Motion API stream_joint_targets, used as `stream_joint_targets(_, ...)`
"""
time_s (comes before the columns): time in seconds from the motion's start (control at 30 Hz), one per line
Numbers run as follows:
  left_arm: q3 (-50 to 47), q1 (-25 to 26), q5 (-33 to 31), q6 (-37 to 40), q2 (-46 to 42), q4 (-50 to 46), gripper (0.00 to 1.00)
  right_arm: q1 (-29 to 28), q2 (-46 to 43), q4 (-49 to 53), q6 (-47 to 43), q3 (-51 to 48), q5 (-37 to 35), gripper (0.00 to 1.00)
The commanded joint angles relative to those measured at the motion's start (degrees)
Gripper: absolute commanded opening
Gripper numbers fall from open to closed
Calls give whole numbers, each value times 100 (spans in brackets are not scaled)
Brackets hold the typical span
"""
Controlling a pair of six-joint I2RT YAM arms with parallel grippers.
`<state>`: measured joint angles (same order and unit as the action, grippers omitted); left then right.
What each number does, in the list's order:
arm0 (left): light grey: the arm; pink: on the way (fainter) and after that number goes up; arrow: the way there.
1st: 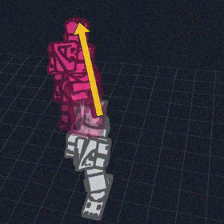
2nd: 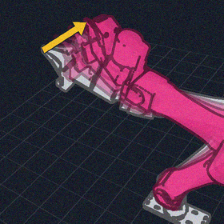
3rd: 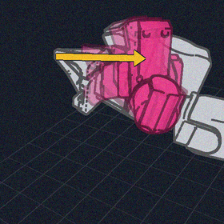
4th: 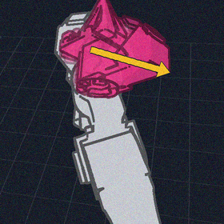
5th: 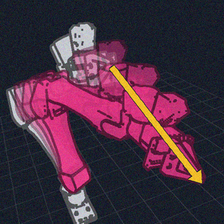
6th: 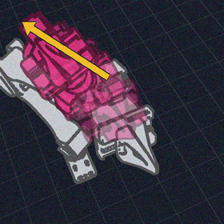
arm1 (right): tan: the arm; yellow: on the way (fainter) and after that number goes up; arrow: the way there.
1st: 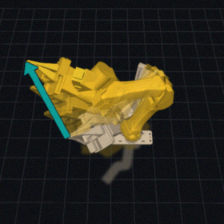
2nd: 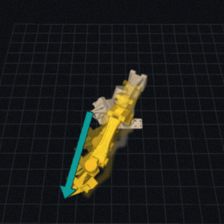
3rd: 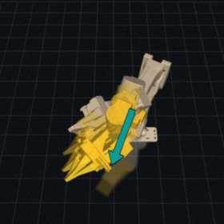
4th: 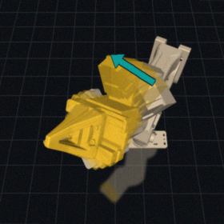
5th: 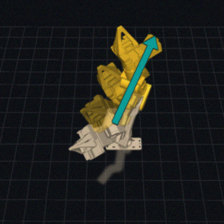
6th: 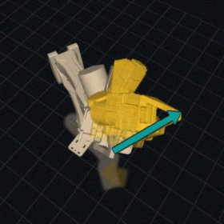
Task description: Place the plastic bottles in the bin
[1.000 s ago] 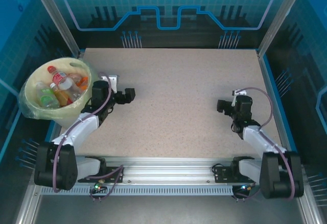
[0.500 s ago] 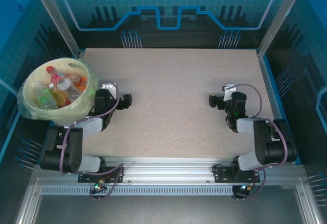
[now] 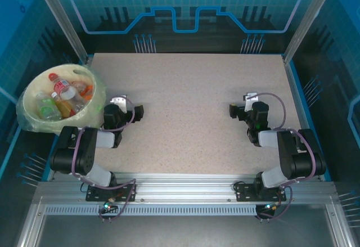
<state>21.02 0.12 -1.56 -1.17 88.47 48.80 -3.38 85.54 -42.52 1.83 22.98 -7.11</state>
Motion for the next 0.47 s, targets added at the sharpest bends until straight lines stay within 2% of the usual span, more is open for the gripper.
stream_joint_targets(0.0, 26, 121, -987, 21, 23, 499, 99, -50, 51, -195, -75, 113, -101, 100)
stream_joint_targets(0.07, 2, 194, -1302, 4, 29, 547, 99, -49, 51, -195, -77, 117, -105, 100)
stream_joint_targets(0.43, -1, 198, -1329, -6, 30, 563, 99, -6, 60, -136, -121, 138, 111, 100)
